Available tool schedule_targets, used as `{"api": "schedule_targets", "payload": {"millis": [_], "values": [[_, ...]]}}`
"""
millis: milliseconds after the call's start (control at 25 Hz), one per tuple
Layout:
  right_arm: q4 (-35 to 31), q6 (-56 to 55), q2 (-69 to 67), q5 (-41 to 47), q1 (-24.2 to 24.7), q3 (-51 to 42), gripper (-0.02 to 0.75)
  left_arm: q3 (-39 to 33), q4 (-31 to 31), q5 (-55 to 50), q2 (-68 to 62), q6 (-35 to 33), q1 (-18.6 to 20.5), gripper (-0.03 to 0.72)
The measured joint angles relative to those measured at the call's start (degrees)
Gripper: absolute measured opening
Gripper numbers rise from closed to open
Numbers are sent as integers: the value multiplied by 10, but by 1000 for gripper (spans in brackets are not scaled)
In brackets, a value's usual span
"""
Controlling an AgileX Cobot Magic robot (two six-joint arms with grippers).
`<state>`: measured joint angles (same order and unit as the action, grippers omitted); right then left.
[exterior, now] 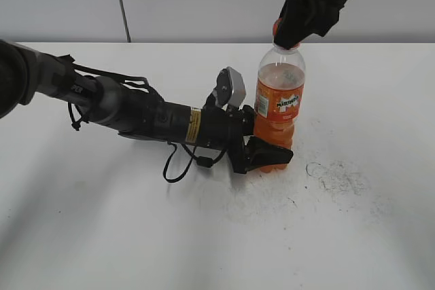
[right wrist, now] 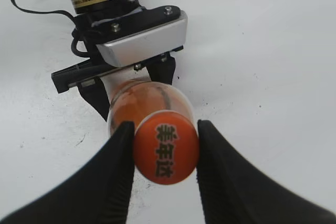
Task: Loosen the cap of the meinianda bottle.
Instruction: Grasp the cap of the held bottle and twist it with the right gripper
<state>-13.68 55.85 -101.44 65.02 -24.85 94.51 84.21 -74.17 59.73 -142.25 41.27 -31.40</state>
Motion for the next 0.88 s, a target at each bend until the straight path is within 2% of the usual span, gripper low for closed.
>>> {"api": "schedule_targets", "payload": {"millis": [360,880], "values": [[-13,114,0,11,0,0,270,0,-5,3,0,-5,1,544],[-23,122,24,12,0,-1,269,0,-5,2,0,-3,1,544]]}}
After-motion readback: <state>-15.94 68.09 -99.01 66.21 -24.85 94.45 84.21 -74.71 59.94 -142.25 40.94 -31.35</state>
